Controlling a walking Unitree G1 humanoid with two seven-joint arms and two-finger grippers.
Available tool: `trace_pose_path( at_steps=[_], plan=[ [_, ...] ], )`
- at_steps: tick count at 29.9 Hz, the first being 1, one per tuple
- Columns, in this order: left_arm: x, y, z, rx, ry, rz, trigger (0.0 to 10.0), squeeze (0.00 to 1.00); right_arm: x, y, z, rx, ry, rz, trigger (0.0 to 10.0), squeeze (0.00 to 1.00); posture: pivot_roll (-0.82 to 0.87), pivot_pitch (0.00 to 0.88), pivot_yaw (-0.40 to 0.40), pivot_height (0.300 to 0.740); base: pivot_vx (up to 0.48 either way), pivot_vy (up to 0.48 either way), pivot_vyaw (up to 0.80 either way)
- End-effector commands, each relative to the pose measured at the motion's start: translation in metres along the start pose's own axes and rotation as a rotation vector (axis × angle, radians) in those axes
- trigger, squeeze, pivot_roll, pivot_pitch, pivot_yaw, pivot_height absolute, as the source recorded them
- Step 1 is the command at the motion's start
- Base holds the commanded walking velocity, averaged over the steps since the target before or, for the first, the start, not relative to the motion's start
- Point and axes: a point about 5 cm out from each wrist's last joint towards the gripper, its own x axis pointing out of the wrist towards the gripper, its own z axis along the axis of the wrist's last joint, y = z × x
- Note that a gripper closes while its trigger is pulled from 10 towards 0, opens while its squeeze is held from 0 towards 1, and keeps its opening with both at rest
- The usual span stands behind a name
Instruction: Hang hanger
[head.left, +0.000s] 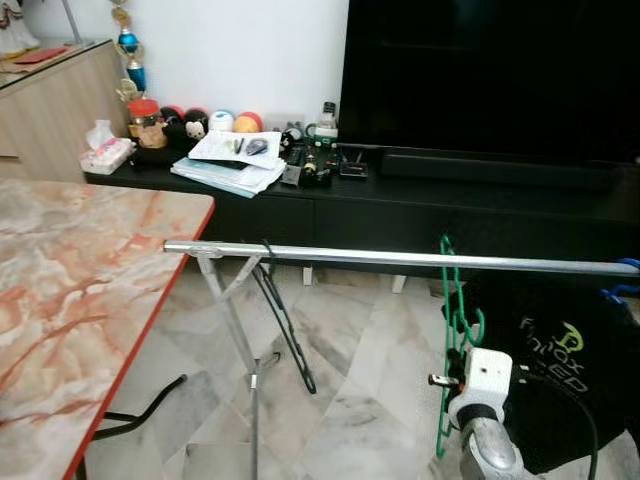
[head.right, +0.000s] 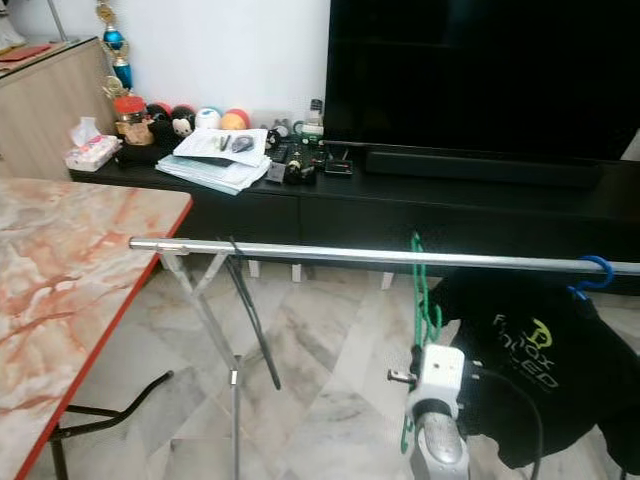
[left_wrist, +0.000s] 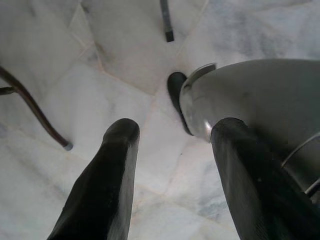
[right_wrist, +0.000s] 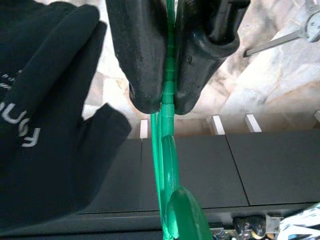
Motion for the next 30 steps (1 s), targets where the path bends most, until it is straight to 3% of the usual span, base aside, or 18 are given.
trace_pose_path(
  at_steps=[1,23,30],
  plan=[
    [-0.0009,-0.0029,-0.0062,0.019,0.024,-0.007,10.0,0.0,-0.0001,-0.0011,0.0024,-0.002,-0.006,-0.002,10.0,0.0,0.15,0.024,-0.014,0.74,0.0,-0.319,0.0],
    [-0.0006,-0.0036,-0.0052,0.021,0.014,0.001,10.0,0.0,-0.0021,0.0028,-0.0003,-0.015,0.02,0.033,10.0,0.0,0.14,0.009,-0.016,0.74,0.0,-0.014,0.0],
    [-0.0006,-0.0042,-0.0058,0.022,0.017,0.004,10.0,0.0,-0.0017,0.0028,-0.0011,-0.021,0.028,0.035,10.0,0.0,0.14,0.024,-0.02,0.74,0.0,-0.354,0.0]
  ],
)
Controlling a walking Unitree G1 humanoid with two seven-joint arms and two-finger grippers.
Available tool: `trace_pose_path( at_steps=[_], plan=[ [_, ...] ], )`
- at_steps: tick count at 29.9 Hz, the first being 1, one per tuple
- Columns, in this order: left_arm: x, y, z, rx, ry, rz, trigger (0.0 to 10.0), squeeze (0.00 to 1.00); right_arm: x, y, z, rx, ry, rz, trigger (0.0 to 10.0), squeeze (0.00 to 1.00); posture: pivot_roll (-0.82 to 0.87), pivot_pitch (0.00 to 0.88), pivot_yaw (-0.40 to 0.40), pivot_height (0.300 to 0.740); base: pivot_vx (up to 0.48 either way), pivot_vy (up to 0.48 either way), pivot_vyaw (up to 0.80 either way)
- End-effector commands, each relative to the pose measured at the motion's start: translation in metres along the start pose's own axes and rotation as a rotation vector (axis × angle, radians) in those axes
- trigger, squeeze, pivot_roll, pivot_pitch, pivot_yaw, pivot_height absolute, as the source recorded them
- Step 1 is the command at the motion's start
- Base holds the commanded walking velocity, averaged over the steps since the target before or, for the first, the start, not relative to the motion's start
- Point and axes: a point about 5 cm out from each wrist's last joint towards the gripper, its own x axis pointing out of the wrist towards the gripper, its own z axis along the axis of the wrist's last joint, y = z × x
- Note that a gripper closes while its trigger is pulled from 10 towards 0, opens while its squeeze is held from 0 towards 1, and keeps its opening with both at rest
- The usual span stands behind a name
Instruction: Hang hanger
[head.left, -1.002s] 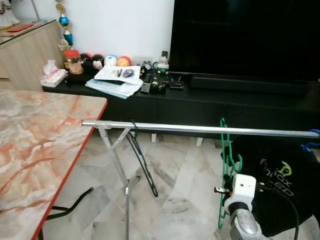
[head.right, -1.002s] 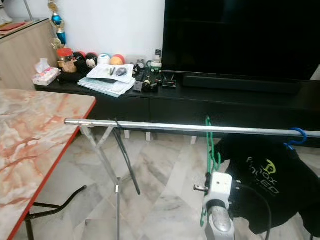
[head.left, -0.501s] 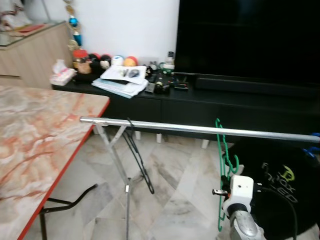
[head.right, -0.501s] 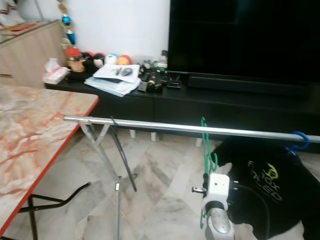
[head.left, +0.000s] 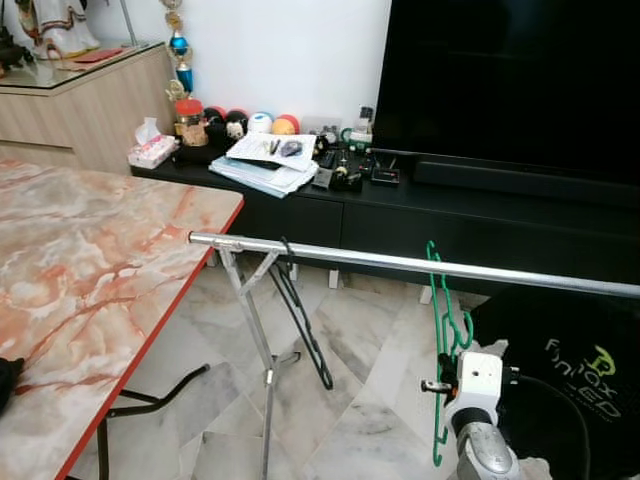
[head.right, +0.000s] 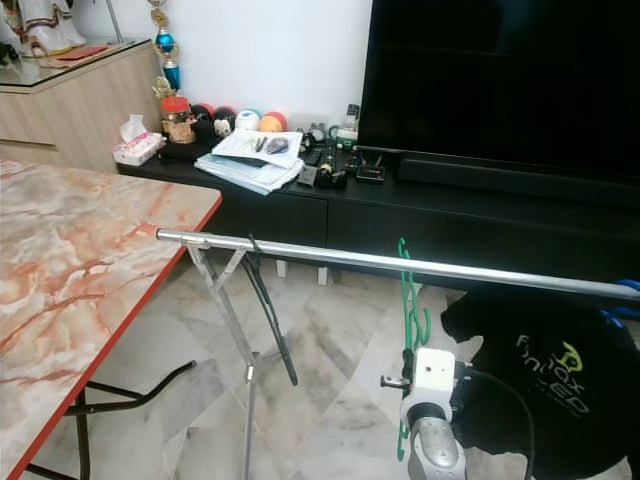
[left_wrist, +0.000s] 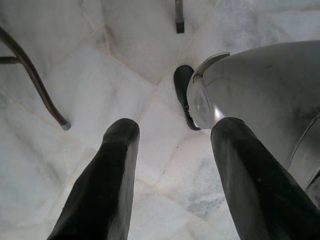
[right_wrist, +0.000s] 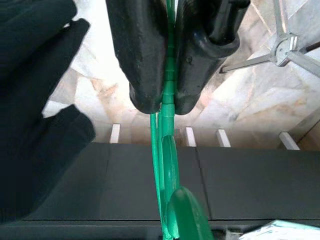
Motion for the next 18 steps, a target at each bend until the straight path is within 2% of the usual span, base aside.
trace_pose_path(
  at_steps=[1,18],
  plan=[
    [-0.0006,-0.0024,-0.0043,0.023,0.016,-0.009,10.0,0.0,0.002,-0.0026,0.0059,-0.007,-0.014,-0.005,10.0,0.0,0.14,0.024,-0.02,0.74,0.0,-0.36,0.0],
    [-0.0022,-0.0006,-0.009,-0.005,0.023,0.002,10.0,0.0,0.0023,-0.0023,0.006,-0.007,-0.007,-0.002,10.0,0.0,0.15,0.03,-0.023,0.74,0.0,-0.019,0.0]
  ],
)
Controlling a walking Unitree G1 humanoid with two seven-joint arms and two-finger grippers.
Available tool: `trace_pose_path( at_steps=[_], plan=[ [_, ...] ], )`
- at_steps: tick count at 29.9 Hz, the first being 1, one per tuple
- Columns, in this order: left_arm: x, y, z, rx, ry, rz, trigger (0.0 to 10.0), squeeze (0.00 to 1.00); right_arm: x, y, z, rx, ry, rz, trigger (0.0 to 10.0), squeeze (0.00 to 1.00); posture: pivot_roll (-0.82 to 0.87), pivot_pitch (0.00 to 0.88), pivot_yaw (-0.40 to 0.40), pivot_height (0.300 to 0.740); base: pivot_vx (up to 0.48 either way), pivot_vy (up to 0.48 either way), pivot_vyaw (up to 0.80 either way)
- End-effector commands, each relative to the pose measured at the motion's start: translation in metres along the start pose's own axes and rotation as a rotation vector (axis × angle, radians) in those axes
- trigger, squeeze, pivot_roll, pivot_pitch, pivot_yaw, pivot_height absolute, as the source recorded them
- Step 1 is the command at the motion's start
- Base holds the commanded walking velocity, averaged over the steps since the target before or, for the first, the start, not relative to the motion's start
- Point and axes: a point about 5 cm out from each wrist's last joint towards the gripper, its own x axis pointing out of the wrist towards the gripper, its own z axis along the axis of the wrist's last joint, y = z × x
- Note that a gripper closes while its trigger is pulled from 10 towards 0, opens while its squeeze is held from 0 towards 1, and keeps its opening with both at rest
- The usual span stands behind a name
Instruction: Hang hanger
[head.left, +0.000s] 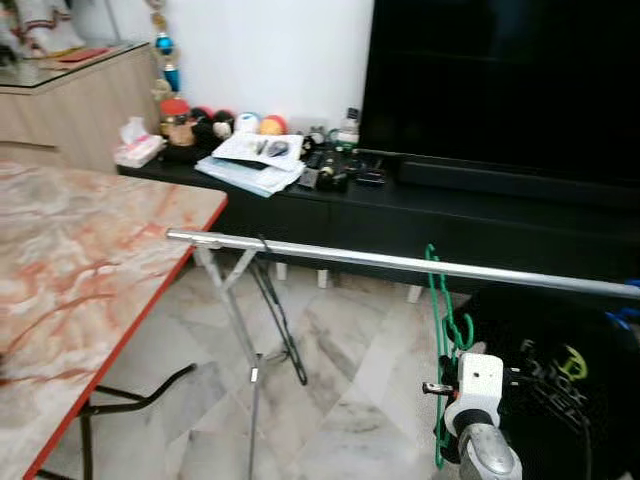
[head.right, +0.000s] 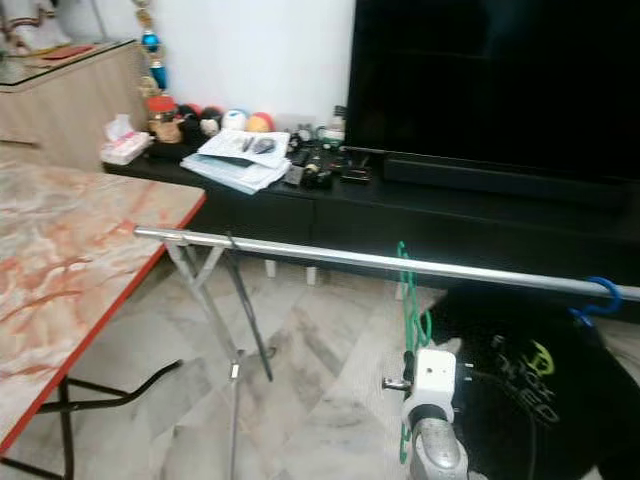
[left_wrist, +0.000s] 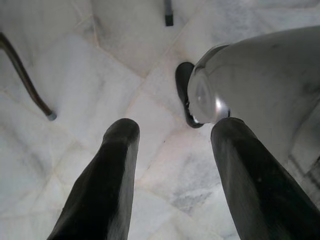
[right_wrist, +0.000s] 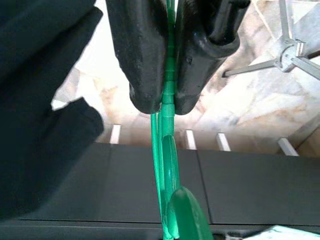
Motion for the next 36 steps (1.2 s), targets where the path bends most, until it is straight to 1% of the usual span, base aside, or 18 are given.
trace_pose_path(
  at_steps=[1,8,12,14,15,16,17,19,23,27,31,33,35,36],
  plan=[
    [-0.001,0.001,-0.004,0.005,0.012,0.002,10.0,0.0,0.001,-0.001,0.004,-0.002,-0.012,-0.003,10.0,0.0,0.15,0.03,-0.023,0.74,0.0,0.0,0.0],
    [0.0,-0.001,-0.002,-0.006,0.008,-0.004,10.0,0.0,0.001,-0.001,0.005,0.001,-0.018,-0.006,10.0,0.0,0.14,0.032,-0.025,0.74,0.0,0.0,0.0],
    [0.001,-0.003,0.0,-0.012,0.002,-0.012,10.0,0.0,0.001,-0.003,0.006,0.011,-0.03,-0.041,10.0,0.0,0.14,0.034,-0.026,0.74,0.203,0.0,0.0],
    [0.001,-0.003,0.001,-0.012,0.0,-0.014,10.0,0.0,0.0,-0.004,0.003,0.039,-0.013,-0.052,10.0,0.0,0.14,0.034,-0.026,0.74,0.283,0.0,0.0],
    [0.001,-0.003,0.001,-0.012,-0.001,-0.014,10.0,0.0,0.0,-0.004,0.0,0.063,0.009,-0.056,10.0,0.0,0.14,0.034,-0.026,0.74,0.289,0.0,0.0],
    [0.001,-0.003,0.001,-0.013,-0.003,-0.015,10.0,0.0,-0.001,-0.005,-0.005,0.066,0.031,-0.055,10.0,0.0,0.14,0.033,-0.028,0.74,0.285,0.0,0.0],
    [0.001,-0.003,0.001,-0.014,-0.005,-0.015,10.0,0.0,-0.004,-0.007,-0.013,0.057,0.056,-0.058,10.0,0.0,0.14,0.032,-0.028,0.74,0.292,0.0,0.0],
    [0.001,-0.003,0.002,-0.015,-0.008,-0.015,10.0,0.0,-0.009,-0.01,-0.019,0.048,0.059,-0.064,10.0,0.0,0.14,0.032,-0.029,0.74,0.289,0.0,0.0],
    [0.001,-0.003,0.002,-0.016,-0.01,-0.013,10.0,0.0,-0.015,-0.013,-0.025,0.026,0.055,-0.063,10.0,0.0,0.15,0.033,-0.03,0.74,0.289,0.0,0.0],
    [0.0,-0.002,0.001,-0.013,-0.011,-0.011,10.0,0.0,-0.031,-0.016,-0.031,0.03,0.014,-0.073,10.0,0.0,0.14,0.035,-0.029,0.74,0.289,0.0,0.0],
    [0.0,-0.001,0.002,-0.01,-0.017,-0.011,10.0,0.0,-0.04,-0.016,-0.04,0.028,0.033,-0.085,10.0,0.0,0.14,0.035,-0.028,0.74,0.288,0.0,0.0],
    [0.0,-0.001,0.003,-0.013,-0.023,-0.01,10.0,0.0,-0.041,-0.016,-0.042,0.026,0.039,-0.087,10.0,0.0,0.14,0.034,-0.027,0.74,0.279,0.0,0.0],
    [0.0,0.0,0.004,-0.001,-0.033,-0.002,10.0,0.0,-0.042,-0.013,-0.042,0.027,0.028,-0.086,10.0,0.0,0.14,0.034,-0.027,0.74,0.0,0.0,0.0],
    [0.0,0.0,0.005,-0.008,-0.038,-0.007,10.0,0.0,-0.043,-0.012,-0.04,0.028,0.018,-0.088,10.0,0.0,0.14,0.034,-0.027,0.74,0.0,0.0,0.0]
  ],
)
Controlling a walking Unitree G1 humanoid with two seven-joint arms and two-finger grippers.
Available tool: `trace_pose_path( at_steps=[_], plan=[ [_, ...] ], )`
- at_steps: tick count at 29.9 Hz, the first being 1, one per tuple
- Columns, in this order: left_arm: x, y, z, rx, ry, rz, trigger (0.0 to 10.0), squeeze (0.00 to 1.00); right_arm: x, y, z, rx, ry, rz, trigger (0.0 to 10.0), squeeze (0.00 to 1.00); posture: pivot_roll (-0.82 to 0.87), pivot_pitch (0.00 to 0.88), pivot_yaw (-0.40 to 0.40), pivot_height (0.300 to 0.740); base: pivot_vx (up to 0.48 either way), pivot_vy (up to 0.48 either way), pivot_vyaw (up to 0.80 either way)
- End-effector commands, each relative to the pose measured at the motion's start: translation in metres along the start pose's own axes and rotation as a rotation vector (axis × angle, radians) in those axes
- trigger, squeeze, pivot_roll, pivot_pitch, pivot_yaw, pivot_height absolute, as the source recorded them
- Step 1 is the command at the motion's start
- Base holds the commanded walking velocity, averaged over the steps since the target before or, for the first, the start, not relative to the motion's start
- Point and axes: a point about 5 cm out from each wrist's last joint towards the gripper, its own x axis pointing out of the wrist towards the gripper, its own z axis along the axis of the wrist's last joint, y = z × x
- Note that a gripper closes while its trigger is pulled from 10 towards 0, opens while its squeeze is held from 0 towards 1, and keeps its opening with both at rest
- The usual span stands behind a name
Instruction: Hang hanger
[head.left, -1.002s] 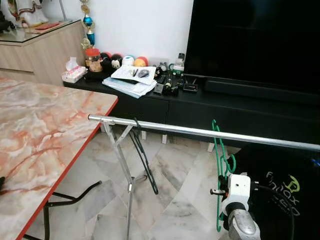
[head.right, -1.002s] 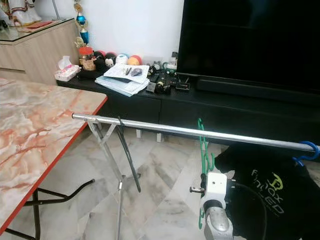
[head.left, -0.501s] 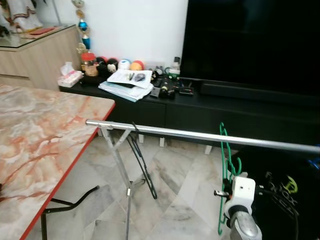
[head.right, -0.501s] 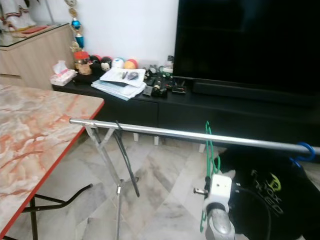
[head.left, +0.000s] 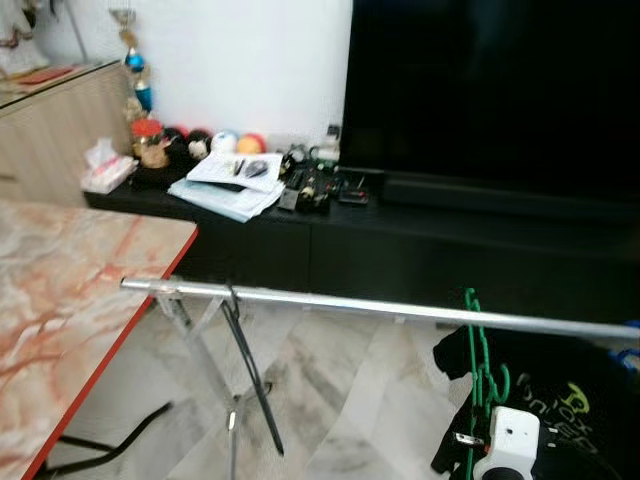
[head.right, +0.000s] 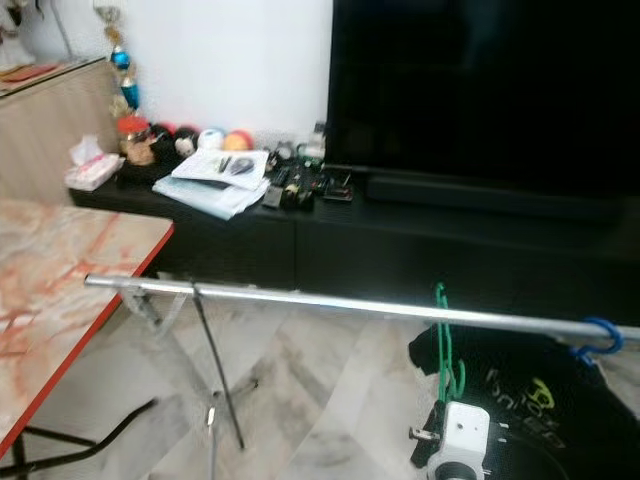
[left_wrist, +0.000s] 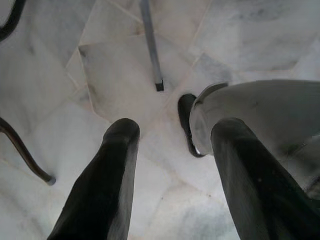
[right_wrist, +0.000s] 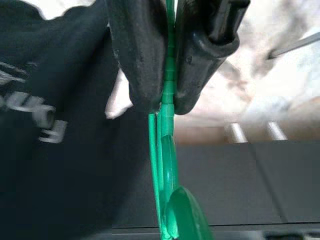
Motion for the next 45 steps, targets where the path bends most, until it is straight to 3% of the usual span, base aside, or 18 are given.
trace_pose_path(
  at_steps=[1,14,18,23,31,45],
  plan=[
    [-0.001,-0.001,-0.004,-0.003,0.006,-0.003,10.0,0.0,0.001,0.003,0.009,-0.011,-0.045,0.001,10.0,0.0,0.14,0.034,-0.027,0.74,0.0,0.0,0.0],
    [-0.001,0.0,-0.005,0.007,0.012,-0.005,10.0,0.0,-0.018,-0.016,0.013,0.034,-0.085,-0.154,10.0,0.0,0.14,0.021,-0.031,0.74,0.0,0.0,0.0],
    [-0.001,0.0,-0.005,0.014,0.014,-0.006,10.0,0.0,-0.01,-0.013,0.035,0.015,-0.168,-0.146,10.0,0.0,0.13,0.005,-0.025,0.74,0.0,0.0,0.0],
    [-0.001,0.0,-0.003,0.016,0.01,-0.01,10.0,0.0,-0.004,-0.008,0.045,0.014,-0.186,-0.127,10.0,0.0,0.13,0.0,-0.026,0.74,0.0,0.0,0.0],
    [0.0,-0.001,-0.001,0.016,0.009,-0.014,10.0,0.0,0.009,0.009,0.048,-0.059,-0.131,0.021,10.0,0.0,0.13,0.008,-0.026,0.74,0.0,0.0,0.0],
    [-0.001,-0.002,-0.004,0.006,0.015,-0.016,10.0,0.0,0.025,0.018,0.058,-0.088,-0.071,0.079,10.0,0.0,0.13,0.022,-0.028,0.74,0.0,0.0,0.0]
  ],
)
